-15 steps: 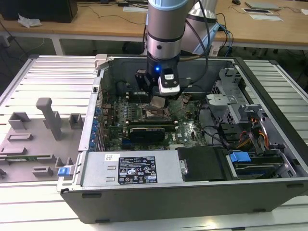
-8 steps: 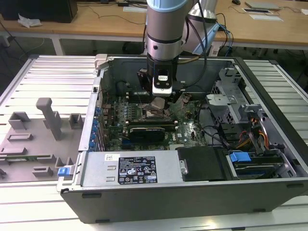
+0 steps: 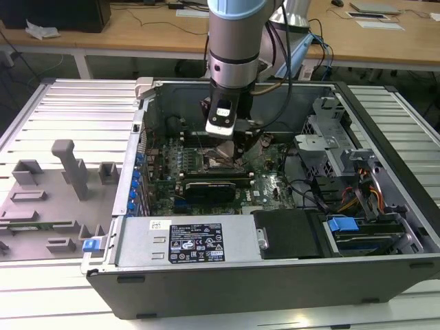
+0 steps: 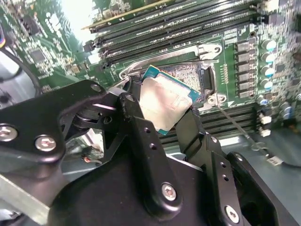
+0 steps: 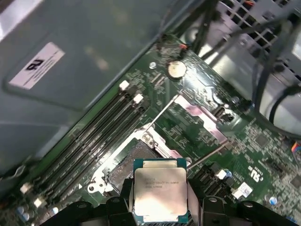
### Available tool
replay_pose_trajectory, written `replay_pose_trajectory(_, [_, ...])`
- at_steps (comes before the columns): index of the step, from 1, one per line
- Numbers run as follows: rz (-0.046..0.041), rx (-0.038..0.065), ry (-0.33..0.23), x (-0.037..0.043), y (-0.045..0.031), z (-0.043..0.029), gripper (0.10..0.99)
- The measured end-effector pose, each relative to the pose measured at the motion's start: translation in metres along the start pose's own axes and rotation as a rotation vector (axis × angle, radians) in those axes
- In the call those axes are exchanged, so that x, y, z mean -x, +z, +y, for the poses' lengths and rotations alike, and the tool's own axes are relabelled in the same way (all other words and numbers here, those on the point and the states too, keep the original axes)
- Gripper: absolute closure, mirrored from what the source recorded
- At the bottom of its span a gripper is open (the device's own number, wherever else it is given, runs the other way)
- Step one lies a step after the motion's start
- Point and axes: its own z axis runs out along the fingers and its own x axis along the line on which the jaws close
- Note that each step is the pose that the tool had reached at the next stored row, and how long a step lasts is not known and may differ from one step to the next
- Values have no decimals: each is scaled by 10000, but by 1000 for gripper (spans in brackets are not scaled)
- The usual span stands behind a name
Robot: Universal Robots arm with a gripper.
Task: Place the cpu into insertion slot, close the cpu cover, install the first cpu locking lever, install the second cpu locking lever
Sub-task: 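Place the cpu into insertion slot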
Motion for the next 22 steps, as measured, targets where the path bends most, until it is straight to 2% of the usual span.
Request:
replay_pose_trajectory(5, [-88, 13, 982, 0, 13, -1, 545])
replay_pose_trajectory(8, [-166, 24, 1848, 0, 25, -2, 545])
replay_pose_trajectory(14, [-282, 42, 3154, 1, 33, -3, 545])
replay_pose_trajectory(22, [-419, 61, 4670, 1, 42, -4, 545])
